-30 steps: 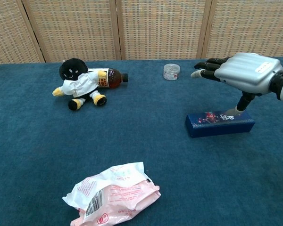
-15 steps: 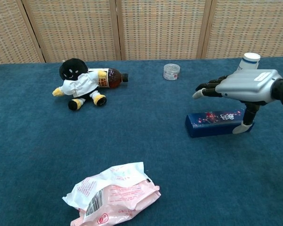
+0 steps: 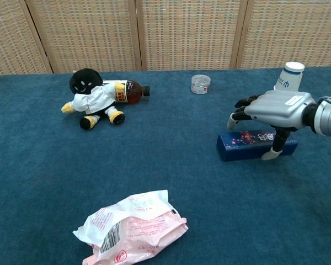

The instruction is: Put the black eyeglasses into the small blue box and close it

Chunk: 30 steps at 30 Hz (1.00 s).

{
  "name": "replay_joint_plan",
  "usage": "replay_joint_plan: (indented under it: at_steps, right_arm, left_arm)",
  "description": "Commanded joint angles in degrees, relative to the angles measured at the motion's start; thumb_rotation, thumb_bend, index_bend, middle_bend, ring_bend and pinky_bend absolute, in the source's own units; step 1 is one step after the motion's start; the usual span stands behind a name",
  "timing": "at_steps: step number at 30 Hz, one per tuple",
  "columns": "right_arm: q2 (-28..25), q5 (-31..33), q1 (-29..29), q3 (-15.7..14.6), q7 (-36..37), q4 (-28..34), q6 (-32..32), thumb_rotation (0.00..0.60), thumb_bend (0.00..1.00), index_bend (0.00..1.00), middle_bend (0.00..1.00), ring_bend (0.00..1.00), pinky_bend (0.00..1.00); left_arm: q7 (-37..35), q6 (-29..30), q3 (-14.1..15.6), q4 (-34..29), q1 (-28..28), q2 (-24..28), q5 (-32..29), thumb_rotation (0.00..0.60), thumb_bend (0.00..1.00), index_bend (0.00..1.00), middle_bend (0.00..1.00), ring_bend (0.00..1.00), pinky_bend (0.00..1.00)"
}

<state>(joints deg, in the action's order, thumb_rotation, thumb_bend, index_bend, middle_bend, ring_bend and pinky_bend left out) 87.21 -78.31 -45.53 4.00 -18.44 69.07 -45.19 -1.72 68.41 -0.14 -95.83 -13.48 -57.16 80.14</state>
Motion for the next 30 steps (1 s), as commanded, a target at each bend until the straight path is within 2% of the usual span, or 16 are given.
replay_joint_plan:
  at_steps: [1,3,8,10,12,13,16,17,19,23,27,30]
  right_arm:
    - [0.78,-0.85,0.04,-0.13,1.23,-1.04,-0.84,0.600,0.02,0.37,0.34,0.01,0.10]
    - [1.09,-1.18,0.14,-0.20,1.89,-1.71,-1.26,0.600,0.05,0.42,0.39,0.05,0.11]
    - [1.31,-0.76,0.27,-0.11,2.25,-2.19,-1.22,0.600,0.05,0.45,0.42,0.07,0.13]
    - [1.32,-0.70,0.33,-0.08,2.24,-2.16,-1.36,0.600,0.05,0.45,0.41,0.07,0.13]
    - [1.11,-0.67,0.37,-0.20,2.45,-1.82,-1.18,0.600,0.05,0.44,0.37,0.07,0.13]
    - [0.95,-0.63,0.38,-0.25,2.53,-1.64,-1.05,0.600,0.04,0.39,0.30,0.07,0.13]
    - [-0.56,0.41,0.32,-0.49,2.45,0.33,0.62,0.600,0.00,0.11,0.05,0.02,0.13]
    - [-1.50,1.02,0.35,-0.34,2.56,1.93,1.07,0.600,0.00,0.04,0.01,0.00,0.13]
    - [-3.79,1.37,0.80,-0.10,3.30,5.63,0.62,0.600,0.00,0.00,0.00,0.00,0.13]
    - [-9.36,0.92,3.13,-0.07,2.35,13.42,-3.86,0.600,0.00,0.00,0.00,0.00,0.13]
    - [-16.03,-1.32,9.03,-0.74,3.50,21.12,-14.00,0.600,0.00,0.00,0.00,0.00,0.12]
    - [-19.26,-3.06,13.97,-1.49,5.84,23.00,-21.77,0.600,0.00,0.00,0.00,0.00,0.12]
  left_arm:
    - [0.04,-0.12,-0.03,0.02,-0.06,-0.02,-0.11,0.600,0.00,0.00,0.00,0.00,0.00]
    - [0.06,-0.21,-0.07,0.06,-0.11,-0.06,-0.21,0.600,0.00,0.00,0.00,0.00,0.00]
    - [0.04,-0.23,-0.08,0.08,-0.12,-0.07,-0.27,0.600,0.00,0.00,0.00,0.00,0.00]
    - [0.07,-0.21,-0.07,0.08,-0.12,-0.08,-0.23,0.600,0.00,0.00,0.00,0.00,0.00]
    - [0.11,-0.20,-0.03,0.05,-0.11,-0.08,-0.18,0.600,0.00,0.00,0.00,0.00,0.00]
    - [0.12,-0.21,-0.02,0.05,-0.11,-0.08,-0.18,0.600,0.00,0.00,0.00,0.00,0.00]
    - [0.13,-0.19,0.00,0.01,-0.12,-0.07,-0.11,0.600,0.00,0.00,0.00,0.00,0.00]
    - [0.12,-0.20,0.02,-0.01,-0.12,-0.05,-0.05,0.600,0.00,0.00,0.00,0.00,0.00]
    - [-0.11,-0.22,0.12,-0.25,-0.11,0.12,0.16,0.600,0.00,0.00,0.00,0.00,0.00]
    - [-1.57,1.29,0.32,-0.97,0.46,1.03,1.69,0.600,0.00,0.00,0.00,0.00,0.00]
    - [-3.72,2.44,0.65,-0.76,1.08,1.86,3.00,0.600,0.00,0.00,0.00,0.00,0.00]
    - [-4.57,3.53,0.73,-0.36,1.52,2.07,3.80,0.600,0.00,0.00,0.00,0.00,0.00]
